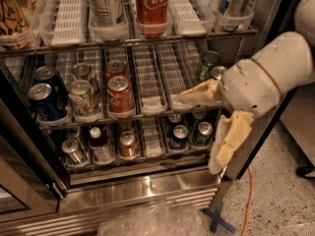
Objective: Pick 7up can from middle shelf of fridge
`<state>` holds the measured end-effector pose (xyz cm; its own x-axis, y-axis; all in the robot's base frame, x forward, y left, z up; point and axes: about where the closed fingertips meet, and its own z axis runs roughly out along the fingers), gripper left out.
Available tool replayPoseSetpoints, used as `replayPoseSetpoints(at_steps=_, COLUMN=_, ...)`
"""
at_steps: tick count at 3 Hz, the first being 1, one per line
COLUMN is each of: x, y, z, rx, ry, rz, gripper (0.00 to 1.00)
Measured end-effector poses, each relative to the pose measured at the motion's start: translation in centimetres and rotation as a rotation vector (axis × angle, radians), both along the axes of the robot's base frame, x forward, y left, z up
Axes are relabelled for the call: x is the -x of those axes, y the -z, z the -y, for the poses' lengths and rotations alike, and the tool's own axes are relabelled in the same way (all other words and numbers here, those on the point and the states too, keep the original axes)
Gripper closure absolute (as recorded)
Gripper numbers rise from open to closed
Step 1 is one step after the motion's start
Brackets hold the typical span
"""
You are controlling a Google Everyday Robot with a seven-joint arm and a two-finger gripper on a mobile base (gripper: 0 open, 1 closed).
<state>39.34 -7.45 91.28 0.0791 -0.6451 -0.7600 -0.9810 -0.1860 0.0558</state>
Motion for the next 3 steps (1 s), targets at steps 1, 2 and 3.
replayPoseSetpoints(at_steps=1, x=1.3, y=-1.3, z=-5.2, rx=-0.215, ry=-0.093, rz=0.006, gripper=0.0)
replayPoseSetpoints(at_steps=2, x=1.3, y=-1.3, z=-5.2, rx=-0.214, ry=-0.092, rz=0.007, gripper=0.0)
replayPoseSetpoints(at_steps=3, x=1.7, y=0.0, z=-5.3, rx=-0.244, ry=-0.076, rz=-0.016, gripper=0.0)
